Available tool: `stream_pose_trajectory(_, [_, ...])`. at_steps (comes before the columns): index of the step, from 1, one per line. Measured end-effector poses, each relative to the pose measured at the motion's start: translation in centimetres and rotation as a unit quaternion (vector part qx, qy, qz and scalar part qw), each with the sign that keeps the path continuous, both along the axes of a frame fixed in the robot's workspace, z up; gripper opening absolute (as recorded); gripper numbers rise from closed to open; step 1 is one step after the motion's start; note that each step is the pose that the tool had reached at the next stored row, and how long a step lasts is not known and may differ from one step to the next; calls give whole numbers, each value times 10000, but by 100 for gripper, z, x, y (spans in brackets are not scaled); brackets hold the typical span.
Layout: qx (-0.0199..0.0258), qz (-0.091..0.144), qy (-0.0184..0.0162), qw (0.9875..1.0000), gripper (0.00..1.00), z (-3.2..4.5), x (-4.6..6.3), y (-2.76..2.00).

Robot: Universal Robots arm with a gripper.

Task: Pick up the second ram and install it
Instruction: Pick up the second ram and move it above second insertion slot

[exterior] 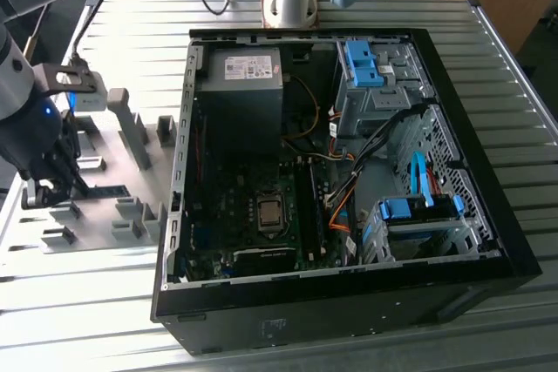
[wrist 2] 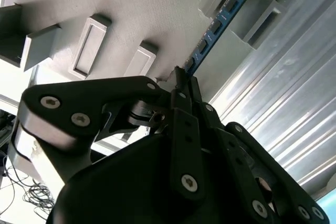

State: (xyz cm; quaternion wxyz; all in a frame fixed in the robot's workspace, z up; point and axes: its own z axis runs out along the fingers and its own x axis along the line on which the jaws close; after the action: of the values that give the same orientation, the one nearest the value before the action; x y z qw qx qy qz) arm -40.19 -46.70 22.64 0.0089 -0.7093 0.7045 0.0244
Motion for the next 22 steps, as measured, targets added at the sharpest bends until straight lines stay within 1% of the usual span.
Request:
stream_pose_trajectory(8, [0, 0, 1, 10000, 14, 233, 0, 0])
stream_pose_trajectory(10, [0, 0, 0, 10000, 14, 279, 0, 0])
stream_pose_trajectory(17, [0, 0, 0, 10000, 14, 292, 0, 0])
stream_pose_trajectory(20, [-1, 0, 1, 10000, 14, 324, 0, 0])
stream_pose_trajectory(22, [-1, -1, 1, 10000, 14, 360, 0, 0])
